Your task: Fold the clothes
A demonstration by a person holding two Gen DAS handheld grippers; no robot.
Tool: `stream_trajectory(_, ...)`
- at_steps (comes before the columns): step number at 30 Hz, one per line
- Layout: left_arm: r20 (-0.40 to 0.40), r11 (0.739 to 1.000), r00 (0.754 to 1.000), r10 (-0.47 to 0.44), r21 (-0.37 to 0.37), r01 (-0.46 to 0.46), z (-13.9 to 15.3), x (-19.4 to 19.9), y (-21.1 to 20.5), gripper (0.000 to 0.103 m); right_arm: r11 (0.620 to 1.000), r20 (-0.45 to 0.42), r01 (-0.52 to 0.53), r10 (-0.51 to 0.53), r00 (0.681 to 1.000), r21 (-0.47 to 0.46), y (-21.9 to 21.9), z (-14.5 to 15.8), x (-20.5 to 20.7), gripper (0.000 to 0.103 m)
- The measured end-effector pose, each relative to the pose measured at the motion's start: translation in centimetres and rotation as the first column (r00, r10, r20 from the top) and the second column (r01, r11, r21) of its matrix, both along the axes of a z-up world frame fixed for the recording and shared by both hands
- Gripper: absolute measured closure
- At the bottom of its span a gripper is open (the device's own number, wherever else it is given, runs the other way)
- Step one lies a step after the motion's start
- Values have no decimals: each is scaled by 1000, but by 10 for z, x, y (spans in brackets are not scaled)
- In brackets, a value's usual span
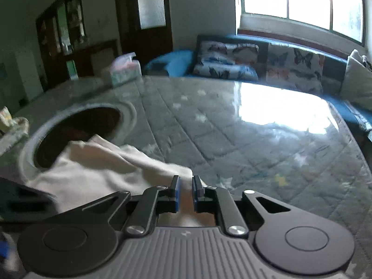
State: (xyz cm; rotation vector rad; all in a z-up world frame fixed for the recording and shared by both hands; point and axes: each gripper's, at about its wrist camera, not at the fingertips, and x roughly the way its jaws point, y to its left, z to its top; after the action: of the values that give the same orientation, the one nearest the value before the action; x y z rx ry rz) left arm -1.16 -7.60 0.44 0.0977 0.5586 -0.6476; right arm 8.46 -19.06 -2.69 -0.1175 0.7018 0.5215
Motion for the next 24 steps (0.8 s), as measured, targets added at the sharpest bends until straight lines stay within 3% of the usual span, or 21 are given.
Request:
stream_trajectory(7, 24, 979, 979, 203, -11, -202, 10, -16, 52, 51, 999, 8, -38, 39, 999, -12, 11, 10, 4, 90)
stream_trajectory(10, 30, 946, 945, 325, -8, -325, 12, -27, 76, 49, 990, 18, -142, 142, 990, -9, 33, 19, 0, 90)
stream_trajectory(14, 2, 896, 896, 444, -23, -444, 13, -37, 102, 43, 954, 0, -301, 301, 954, 3, 74, 21, 5, 89)
stream_trajectory(17, -36, 880, 880, 474, -21, -475, 6, -41, 114, 43, 913, -17, -409, 409, 912, 9, 106, 20, 10, 84)
stream_trajectory(22, -74, 880, 879, 471, -31, -474, 1, -48, 122, 45, 850, -40, -526, 526, 850, -12, 155, 15, 14, 83)
stream_trajectory(24, -77, 888, 888, 454, -48, -458, 2, -50, 123, 45, 835, -46, -550, 548, 835, -34, 166, 13, 15, 72)
